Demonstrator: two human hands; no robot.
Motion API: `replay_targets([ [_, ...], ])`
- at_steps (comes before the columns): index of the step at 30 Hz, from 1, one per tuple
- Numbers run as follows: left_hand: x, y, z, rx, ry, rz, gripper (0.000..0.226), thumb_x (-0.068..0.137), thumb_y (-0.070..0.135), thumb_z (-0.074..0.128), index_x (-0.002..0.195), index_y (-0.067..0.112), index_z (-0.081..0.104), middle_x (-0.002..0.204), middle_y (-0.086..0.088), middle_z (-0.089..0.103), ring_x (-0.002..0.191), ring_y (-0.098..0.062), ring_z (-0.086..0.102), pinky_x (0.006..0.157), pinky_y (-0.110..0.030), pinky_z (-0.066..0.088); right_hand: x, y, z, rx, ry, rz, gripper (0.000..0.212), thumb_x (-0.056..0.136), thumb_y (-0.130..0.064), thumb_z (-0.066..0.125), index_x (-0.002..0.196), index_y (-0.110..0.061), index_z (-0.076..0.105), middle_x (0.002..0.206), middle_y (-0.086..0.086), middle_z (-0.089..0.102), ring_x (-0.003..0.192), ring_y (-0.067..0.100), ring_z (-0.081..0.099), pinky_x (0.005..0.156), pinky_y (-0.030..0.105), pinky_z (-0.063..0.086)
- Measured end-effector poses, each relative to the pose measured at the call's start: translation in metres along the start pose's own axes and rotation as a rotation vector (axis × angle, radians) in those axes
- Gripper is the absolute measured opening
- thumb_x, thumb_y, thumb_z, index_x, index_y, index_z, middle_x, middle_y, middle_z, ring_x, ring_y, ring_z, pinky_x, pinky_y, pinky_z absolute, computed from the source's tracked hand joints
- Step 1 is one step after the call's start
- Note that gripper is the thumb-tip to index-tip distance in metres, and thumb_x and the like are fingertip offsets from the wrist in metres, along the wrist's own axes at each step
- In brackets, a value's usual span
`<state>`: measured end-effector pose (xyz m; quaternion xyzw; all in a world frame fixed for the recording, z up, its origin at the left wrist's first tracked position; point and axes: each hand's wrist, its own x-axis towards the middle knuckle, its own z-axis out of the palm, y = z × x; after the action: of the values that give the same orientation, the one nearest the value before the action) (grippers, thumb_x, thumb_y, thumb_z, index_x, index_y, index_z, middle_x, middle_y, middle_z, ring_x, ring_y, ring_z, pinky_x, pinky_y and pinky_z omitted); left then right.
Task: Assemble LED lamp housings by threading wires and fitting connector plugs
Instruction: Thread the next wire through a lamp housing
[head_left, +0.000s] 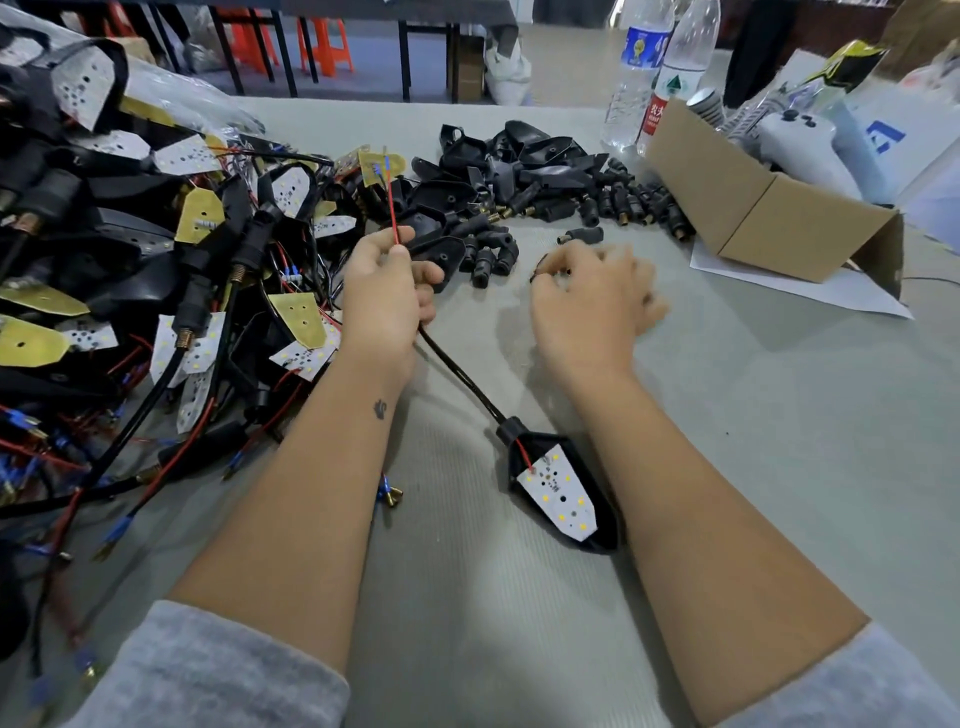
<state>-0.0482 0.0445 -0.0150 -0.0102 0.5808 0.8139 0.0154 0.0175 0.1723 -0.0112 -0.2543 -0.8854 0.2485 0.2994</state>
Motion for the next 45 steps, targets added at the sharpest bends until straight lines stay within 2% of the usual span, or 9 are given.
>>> replay_targets([
  [5, 0.000, -0.007, 0.003, 0.174, -0.046, 0.017, 0.031, 0.098, -0.002, 0.031, 0.090, 0.017, 0.054, 0.075, -0.003, 0.058, 0.037, 0.001, 0.040, 0.038, -0.014, 0.032, 0.010, 0.017, -0.001, -0.234, -0.208, 0.202, 0.030, 0.086, -0.031, 0.045, 0.114, -0.022, 0.053, 0.148, 0.011, 0.025, 0.140, 0.033, 0.014, 0.110, 0.061, 0.010],
  [12, -0.002, -0.008, 0.002, 0.316, -0.119, 0.075, 0.024, 0.098, 0.014, 0.040, 0.092, 0.030, 0.057, 0.047, 0.011, 0.054, 0.034, -0.004, 0.031, 0.035, -0.013, 0.024, 0.005, 0.012, 0.002, -0.002, -0.304, -0.023, 0.034, 0.081, -0.005, 0.045, 0.107, -0.017, 0.062, 0.114, 0.004, 0.044, 0.118, 0.027, 0.039, 0.093, 0.033, 0.033],
  [15, -0.002, -0.008, 0.000, 0.322, -0.142, 0.104, 0.022, 0.100, 0.021, 0.043, 0.093, 0.032, 0.060, 0.049, 0.010, 0.055, 0.034, -0.003, 0.031, 0.035, -0.013, 0.025, 0.004, 0.010, 0.005, 0.012, -0.317, -0.120, 0.035, 0.082, 0.002, 0.048, 0.112, -0.011, 0.061, 0.120, 0.007, 0.048, 0.119, 0.027, 0.040, 0.088, 0.026, 0.034],
  [22, -0.003, -0.012, 0.006, 0.417, -0.115, 0.071, 0.031, 0.095, 0.008, 0.044, 0.077, 0.023, 0.063, 0.072, 0.007, 0.060, 0.053, -0.006, 0.041, 0.050, -0.023, 0.031, 0.005, 0.013, 0.005, -0.073, -0.255, -0.199, 0.044, 0.081, 0.010, 0.047, 0.121, -0.003, 0.061, 0.129, 0.014, 0.049, 0.121, 0.030, 0.045, 0.094, 0.030, 0.038],
  [29, -0.009, -0.008, 0.003, 0.438, -0.173, 0.166, 0.016, 0.098, 0.025, 0.050, 0.084, 0.029, 0.057, 0.050, 0.012, 0.051, 0.044, -0.002, 0.038, 0.050, -0.025, 0.030, 0.006, 0.012, 0.007, -0.337, -0.210, -0.289, 0.035, 0.090, -0.004, 0.047, 0.118, -0.015, 0.064, 0.115, 0.009, 0.058, 0.108, 0.030, 0.045, 0.080, 0.034, 0.030],
  [31, -0.012, -0.007, 0.004, 0.439, -0.198, 0.179, 0.017, 0.097, 0.023, 0.053, 0.082, 0.028, 0.060, 0.053, 0.011, 0.050, 0.046, -0.001, 0.039, 0.051, -0.024, 0.030, 0.005, 0.010, 0.008, -0.219, -0.202, -0.248, 0.037, 0.090, -0.006, 0.045, 0.121, -0.019, 0.061, 0.117, 0.007, 0.057, 0.112, 0.028, 0.047, 0.082, 0.034, 0.028],
  [34, -0.015, -0.005, 0.006, 0.441, -0.245, 0.143, 0.018, 0.092, 0.017, 0.058, 0.078, 0.022, 0.067, 0.059, 0.010, 0.051, 0.046, 0.002, 0.042, 0.050, -0.018, 0.032, 0.005, 0.003, 0.011, 0.351, -0.206, -0.027, 0.035, 0.093, -0.002, 0.038, 0.119, -0.015, 0.059, 0.117, 0.007, 0.057, 0.106, 0.022, 0.054, 0.087, 0.031, 0.041],
  [38, -0.019, -0.003, 0.007, 0.501, -0.294, 0.128, 0.016, 0.087, 0.015, 0.059, 0.077, 0.015, 0.072, 0.058, 0.012, 0.054, 0.043, 0.004, 0.042, 0.043, -0.007, 0.031, 0.007, -0.003, 0.002, 0.937, -0.292, 0.255, 0.029, 0.084, 0.002, 0.043, 0.091, -0.018, 0.063, 0.075, -0.002, 0.056, 0.066, 0.014, 0.047, 0.055, 0.019, 0.037],
  [45, -0.020, -0.004, 0.007, 0.526, -0.340, 0.107, 0.019, 0.089, 0.020, 0.057, 0.077, 0.019, 0.072, 0.052, 0.005, 0.055, 0.046, 0.000, 0.041, 0.051, -0.017, 0.033, 0.000, -0.001, 0.003, 0.915, -0.375, 0.139, 0.014, 0.091, -0.012, 0.061, 0.081, -0.018, 0.069, 0.059, -0.006, 0.049, 0.055, 0.010, 0.038, 0.054, 0.022, 0.033],
])
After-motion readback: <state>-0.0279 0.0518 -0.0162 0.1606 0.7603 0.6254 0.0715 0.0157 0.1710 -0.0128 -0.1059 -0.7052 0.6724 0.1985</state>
